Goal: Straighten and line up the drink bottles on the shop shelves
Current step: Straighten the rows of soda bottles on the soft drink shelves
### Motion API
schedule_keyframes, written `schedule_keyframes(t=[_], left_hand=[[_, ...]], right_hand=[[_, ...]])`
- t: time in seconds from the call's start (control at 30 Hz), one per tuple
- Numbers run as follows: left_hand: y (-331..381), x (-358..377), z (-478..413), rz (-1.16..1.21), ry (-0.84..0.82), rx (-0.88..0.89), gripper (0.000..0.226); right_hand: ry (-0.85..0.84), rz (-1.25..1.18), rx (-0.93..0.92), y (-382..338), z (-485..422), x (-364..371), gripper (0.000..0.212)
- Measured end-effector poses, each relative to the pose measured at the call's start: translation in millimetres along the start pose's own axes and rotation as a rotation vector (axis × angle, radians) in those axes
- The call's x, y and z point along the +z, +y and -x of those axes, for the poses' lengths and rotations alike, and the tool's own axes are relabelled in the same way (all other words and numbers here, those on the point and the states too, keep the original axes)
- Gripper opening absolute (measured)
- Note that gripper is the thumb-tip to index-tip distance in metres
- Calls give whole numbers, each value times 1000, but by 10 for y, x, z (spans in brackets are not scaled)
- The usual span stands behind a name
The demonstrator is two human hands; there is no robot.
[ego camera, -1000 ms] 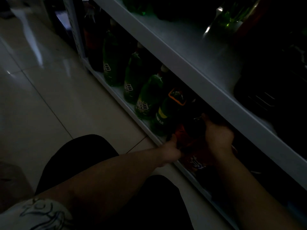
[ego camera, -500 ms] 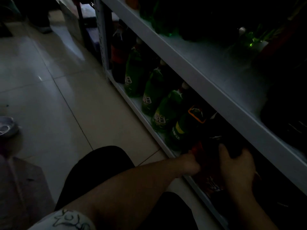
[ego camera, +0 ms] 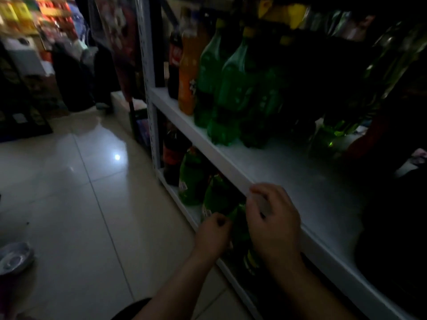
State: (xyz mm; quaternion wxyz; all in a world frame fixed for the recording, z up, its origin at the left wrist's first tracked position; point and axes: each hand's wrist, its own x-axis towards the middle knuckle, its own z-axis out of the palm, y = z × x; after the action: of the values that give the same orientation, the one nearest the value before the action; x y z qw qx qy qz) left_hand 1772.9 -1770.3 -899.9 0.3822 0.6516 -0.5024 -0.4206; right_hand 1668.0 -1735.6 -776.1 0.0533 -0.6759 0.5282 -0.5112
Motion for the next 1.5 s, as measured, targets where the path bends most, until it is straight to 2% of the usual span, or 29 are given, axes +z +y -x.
schedule_keyframes(t=[0.1,0.17,0.23,0.3,0.37,0.43,0.57,0.67,0.83,0.93,1.07,1.17,1.33,1.43,1.5], left_hand=[[214,-276,-178,160,207,50,7],[428,-459,-355,224,266,121,12],[684,-626,-558,244,295,202,23],[955,-738,-755,218,306,258,48],[1200,-804,-897,181,318,292,68],[1379,-818,-970,151,329,366,71],[1498,-745,-1002,-51,400,368,81],[1489,-679,-1017,4,422,336,81],[1538,-603,-980,-6,550,251,84],[1536,-587,-952,-34,507,256,90],[1485,-610,-958,-20,448,320,79],[1509,-618,-948,49,479,333,69],[1538,-645,-950,3,501,258,85],[1559,-648,-959,-79,501,343,90],[1587,-630,-968,-50,448,424,84]], right_hand=[[-25,-65,203,-52,-600,248,26],[-51,-74,336,-13,-918,396,36],[-11,-83,404,42,-1146,492,44],[55,-70,433,124,-1282,538,48],[122,-24,463,190,-1325,557,43],[189,-19,497,232,-1318,553,34],[206,7,505,264,-1297,532,23],[177,25,517,249,-1327,563,22],[127,87,501,240,-1343,594,20],[135,87,503,256,-1335,592,18],[129,71,541,272,-1339,593,20],[124,42,531,279,-1331,581,18],[101,54,516,289,-1329,574,17],[95,37,525,293,-1333,577,17],[89,35,531,296,-1331,581,17]])
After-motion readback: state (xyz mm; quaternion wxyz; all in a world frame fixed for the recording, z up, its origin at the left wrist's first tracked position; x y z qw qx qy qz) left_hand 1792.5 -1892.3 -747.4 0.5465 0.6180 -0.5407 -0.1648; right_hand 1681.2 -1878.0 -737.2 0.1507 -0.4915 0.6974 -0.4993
